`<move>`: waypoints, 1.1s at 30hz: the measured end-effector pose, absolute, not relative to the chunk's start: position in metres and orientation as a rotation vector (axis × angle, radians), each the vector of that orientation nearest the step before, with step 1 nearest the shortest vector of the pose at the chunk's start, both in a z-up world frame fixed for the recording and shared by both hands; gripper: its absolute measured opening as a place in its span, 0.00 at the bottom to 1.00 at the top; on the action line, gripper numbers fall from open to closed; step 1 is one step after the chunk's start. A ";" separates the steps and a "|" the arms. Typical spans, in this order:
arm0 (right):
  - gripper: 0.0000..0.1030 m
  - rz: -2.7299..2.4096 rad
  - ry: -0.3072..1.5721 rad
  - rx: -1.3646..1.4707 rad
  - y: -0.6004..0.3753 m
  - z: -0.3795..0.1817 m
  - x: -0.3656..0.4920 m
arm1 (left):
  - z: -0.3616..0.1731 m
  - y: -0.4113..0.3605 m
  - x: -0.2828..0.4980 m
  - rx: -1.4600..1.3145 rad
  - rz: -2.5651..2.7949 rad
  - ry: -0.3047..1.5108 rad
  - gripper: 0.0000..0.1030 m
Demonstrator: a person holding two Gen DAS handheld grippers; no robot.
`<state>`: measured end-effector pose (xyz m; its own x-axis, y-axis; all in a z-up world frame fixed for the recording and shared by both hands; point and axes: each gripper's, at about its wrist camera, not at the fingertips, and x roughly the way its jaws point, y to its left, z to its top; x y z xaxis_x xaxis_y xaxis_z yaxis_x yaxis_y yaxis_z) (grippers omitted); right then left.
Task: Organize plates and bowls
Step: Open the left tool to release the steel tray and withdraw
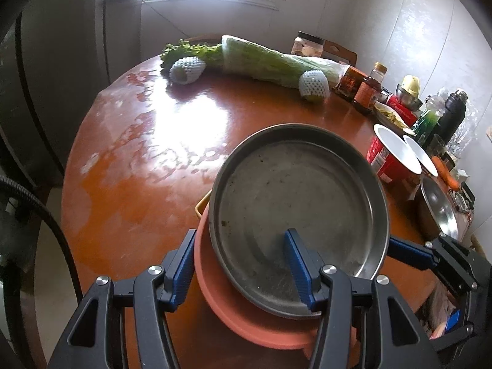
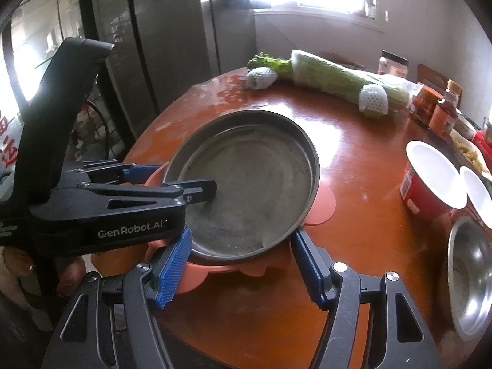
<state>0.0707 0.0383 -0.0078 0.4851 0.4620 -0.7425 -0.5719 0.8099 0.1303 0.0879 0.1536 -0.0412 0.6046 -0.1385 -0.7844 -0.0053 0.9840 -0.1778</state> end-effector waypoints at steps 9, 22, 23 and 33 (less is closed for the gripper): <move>0.67 0.621 0.840 -0.145 0.038 -0.004 0.077 | -0.037 0.157 0.097 -0.190 -0.078 0.898 0.54; 0.68 0.637 0.852 -0.148 0.041 0.001 0.073 | -0.020 0.168 0.081 -0.191 -0.046 0.845 0.55; 0.68 0.635 0.853 -0.150 0.041 0.002 0.072 | -0.017 0.167 0.079 -0.191 -0.046 0.838 0.55; 0.70 0.625 0.834 -0.185 0.038 0.011 0.064 | 0.007 0.160 0.064 -0.172 -0.032 0.785 0.56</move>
